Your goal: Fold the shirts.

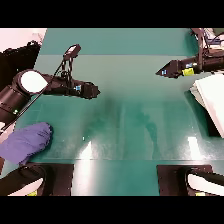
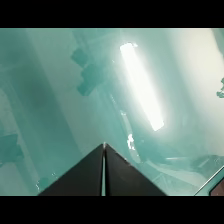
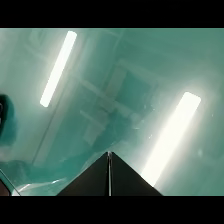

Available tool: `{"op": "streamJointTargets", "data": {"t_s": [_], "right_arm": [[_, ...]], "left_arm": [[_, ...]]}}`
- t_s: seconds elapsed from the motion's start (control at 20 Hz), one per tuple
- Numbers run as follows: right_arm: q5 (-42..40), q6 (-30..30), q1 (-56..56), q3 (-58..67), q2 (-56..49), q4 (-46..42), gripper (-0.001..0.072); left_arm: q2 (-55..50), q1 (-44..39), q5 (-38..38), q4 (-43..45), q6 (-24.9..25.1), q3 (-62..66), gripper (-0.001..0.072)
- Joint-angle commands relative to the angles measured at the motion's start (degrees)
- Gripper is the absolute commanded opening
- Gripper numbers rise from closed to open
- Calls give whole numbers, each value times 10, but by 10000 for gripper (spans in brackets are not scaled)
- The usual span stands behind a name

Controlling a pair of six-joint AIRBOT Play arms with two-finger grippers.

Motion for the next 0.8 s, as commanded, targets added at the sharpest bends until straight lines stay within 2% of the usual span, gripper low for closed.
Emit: {"op": "streamJointTargets", "data": {"t_s": [0.0,0.45,0.65,0.7,0.75], "right_arm": [[-7,0,-1,0,-1,0,18],[-3,0,0,0,-1,0,19],[18,0,0,0,-1,0,19],[20,0,0,0,-1,0,19],[19,0,0,0,-1,0,19]], "left_arm": [[0,0,0,0,0,1,26],[0,0,0,0,0,1,26],[0,0,53,1,0,1,27],[0,8,44,8,0,6,26],[4,26,-3,20,0,16,26]]}}
